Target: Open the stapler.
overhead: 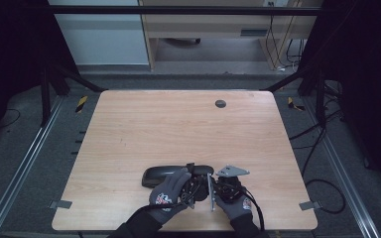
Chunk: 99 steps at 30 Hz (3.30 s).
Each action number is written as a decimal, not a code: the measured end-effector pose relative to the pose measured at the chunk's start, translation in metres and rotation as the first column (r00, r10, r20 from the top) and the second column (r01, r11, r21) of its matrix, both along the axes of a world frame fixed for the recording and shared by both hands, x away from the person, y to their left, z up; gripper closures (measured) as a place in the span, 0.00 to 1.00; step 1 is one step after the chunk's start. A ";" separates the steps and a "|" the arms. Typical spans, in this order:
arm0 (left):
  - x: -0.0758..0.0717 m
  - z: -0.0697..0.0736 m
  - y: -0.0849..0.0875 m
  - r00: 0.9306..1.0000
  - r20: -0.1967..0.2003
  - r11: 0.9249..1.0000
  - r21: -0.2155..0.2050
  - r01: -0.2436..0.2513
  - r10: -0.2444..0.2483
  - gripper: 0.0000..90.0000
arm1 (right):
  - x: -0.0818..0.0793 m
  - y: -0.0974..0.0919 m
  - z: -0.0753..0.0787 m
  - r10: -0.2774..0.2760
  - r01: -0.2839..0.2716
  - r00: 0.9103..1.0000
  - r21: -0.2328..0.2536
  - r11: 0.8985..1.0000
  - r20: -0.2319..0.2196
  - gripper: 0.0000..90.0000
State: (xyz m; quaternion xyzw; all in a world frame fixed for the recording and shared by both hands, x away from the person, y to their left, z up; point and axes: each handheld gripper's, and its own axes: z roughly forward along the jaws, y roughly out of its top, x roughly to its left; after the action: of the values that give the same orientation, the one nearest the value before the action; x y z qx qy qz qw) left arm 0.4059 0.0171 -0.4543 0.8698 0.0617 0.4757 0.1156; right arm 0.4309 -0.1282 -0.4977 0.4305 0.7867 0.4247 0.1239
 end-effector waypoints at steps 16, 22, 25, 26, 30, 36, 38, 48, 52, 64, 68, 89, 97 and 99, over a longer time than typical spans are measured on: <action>0.000 0.013 0.009 1.000 0.015 0.997 -0.078 0.000 0.001 0.63 | -0.001 0.001 0.000 -0.019 0.019 1.000 0.011 1.000 -0.007 1.00; -0.001 0.019 0.013 1.000 0.021 0.995 -0.102 -0.014 0.016 0.64 | -0.001 0.001 0.000 -0.019 0.019 1.000 0.006 1.000 -0.004 1.00; -0.002 0.023 0.016 0.999 0.027 0.993 -0.116 -0.019 0.023 0.65 | -0.001 0.001 0.000 -0.019 0.019 1.000 0.007 1.000 -0.004 1.00; -0.002 0.023 0.016 0.999 0.027 0.993 -0.116 -0.019 0.023 0.65 | -0.001 0.001 0.000 -0.019 0.019 1.000 0.007 1.000 -0.004 1.00; -0.003 0.029 0.021 0.999 0.029 0.990 -0.141 -0.027 0.032 0.65 | -0.001 0.001 0.000 -0.020 0.020 1.000 0.006 1.000 -0.005 1.00; -0.003 0.035 0.026 0.999 0.028 0.985 -0.166 -0.037 0.043 0.66 | -0.002 0.001 0.000 -0.018 0.019 1.000 0.014 1.000 -0.013 1.00; -0.003 0.038 0.028 0.999 0.026 0.982 -0.182 -0.039 0.045 0.66 | -0.001 0.001 0.000 -0.018 0.018 1.000 0.016 1.000 -0.013 1.00; -0.004 0.048 0.039 0.998 0.021 0.971 -0.233 -0.054 0.061 0.67 | -0.001 0.001 0.000 -0.018 0.018 1.000 0.014 1.000 -0.009 1.00; -0.004 0.051 0.042 0.998 0.020 0.965 -0.256 -0.059 0.067 0.67 | -0.001 0.001 0.000 -0.023 0.024 1.000 0.014 1.000 -0.013 1.00; -0.003 0.060 0.054 0.997 -0.002 0.946 -0.314 -0.078 0.082 0.67 | -0.001 0.001 0.000 -0.019 0.019 1.000 0.010 1.000 -0.012 1.00; -0.003 0.064 0.059 0.996 -0.009 0.936 -0.343 -0.085 0.087 0.67 | 0.000 0.000 0.000 -0.017 0.017 1.000 0.010 1.000 -0.011 1.00; -0.002 0.076 0.080 0.993 -0.033 0.900 -0.421 -0.117 0.113 0.66 | -0.001 0.001 0.000 -0.021 0.022 1.000 0.012 1.000 -0.019 1.00; -0.001 0.079 0.085 0.992 -0.038 0.891 -0.437 -0.124 0.120 0.66 | -0.001 0.001 0.000 -0.020 0.021 1.000 0.010 1.000 -0.018 1.00; -0.001 0.079 0.087 0.992 -0.040 0.886 -0.447 -0.125 0.120 0.66 | -0.001 0.001 0.000 -0.020 0.020 1.000 0.010 1.000 -0.018 1.00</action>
State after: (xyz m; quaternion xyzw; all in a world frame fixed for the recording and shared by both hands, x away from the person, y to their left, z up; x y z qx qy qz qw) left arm 0.4045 0.1042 -0.3750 0.8167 0.2251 0.4501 0.2824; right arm 0.4303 -0.1276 -0.4973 0.4429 0.7812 0.4235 0.1190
